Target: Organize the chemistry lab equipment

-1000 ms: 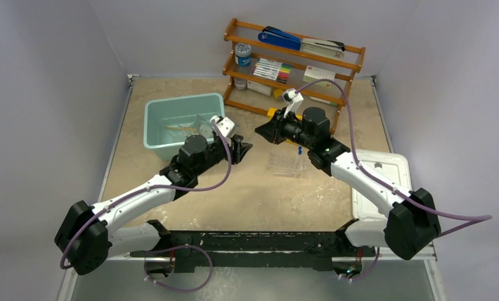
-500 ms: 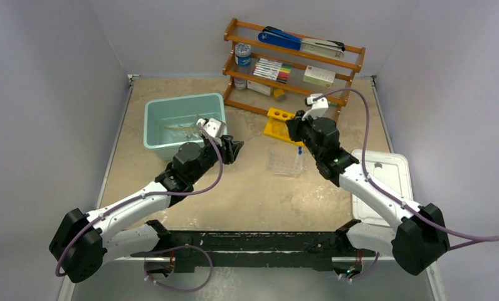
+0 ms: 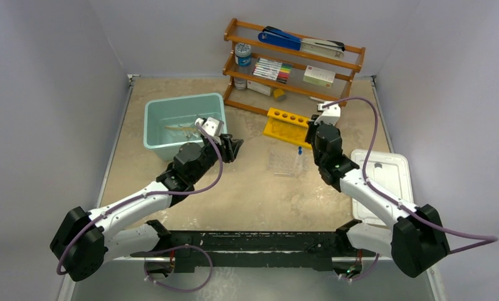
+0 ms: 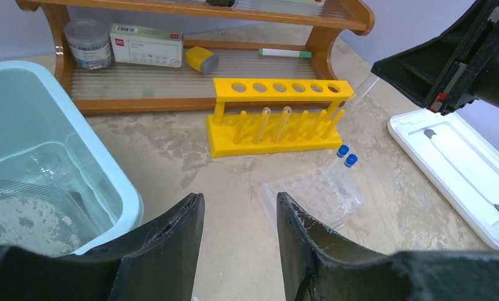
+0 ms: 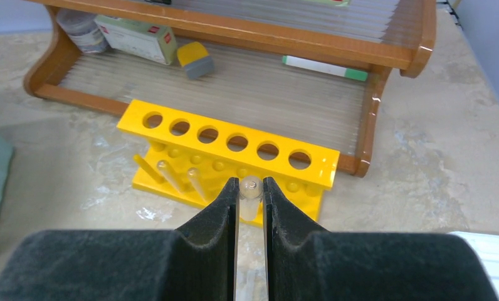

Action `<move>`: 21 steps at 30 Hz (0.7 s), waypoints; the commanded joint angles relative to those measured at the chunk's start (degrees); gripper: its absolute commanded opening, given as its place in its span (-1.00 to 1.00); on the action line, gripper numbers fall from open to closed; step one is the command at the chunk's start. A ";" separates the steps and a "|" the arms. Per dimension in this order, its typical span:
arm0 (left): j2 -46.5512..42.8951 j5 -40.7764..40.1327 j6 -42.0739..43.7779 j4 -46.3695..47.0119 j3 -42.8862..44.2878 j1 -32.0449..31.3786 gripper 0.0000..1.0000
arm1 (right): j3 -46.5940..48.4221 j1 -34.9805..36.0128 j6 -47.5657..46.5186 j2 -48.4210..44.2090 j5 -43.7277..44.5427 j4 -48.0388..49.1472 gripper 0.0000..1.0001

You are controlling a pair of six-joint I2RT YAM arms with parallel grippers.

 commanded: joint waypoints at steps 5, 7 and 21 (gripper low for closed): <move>0.23 -0.11 -1.38 3.77 -0.72 0.03 -0.09 | -0.43 -1.69 0.13 2.58 3.20 5.62 -0.90; 0.13 -0.14 -1.27 3.70 -0.87 0.01 -0.09 | -0.40 -1.98 -0.09 3.45 3.48 6.34 -0.89; -1.23 -1.11 -0.11 3.13 -1.93 0.08 -0.08 | 1.75 -2.77 0.49 9.93 1.95 9.16 -0.90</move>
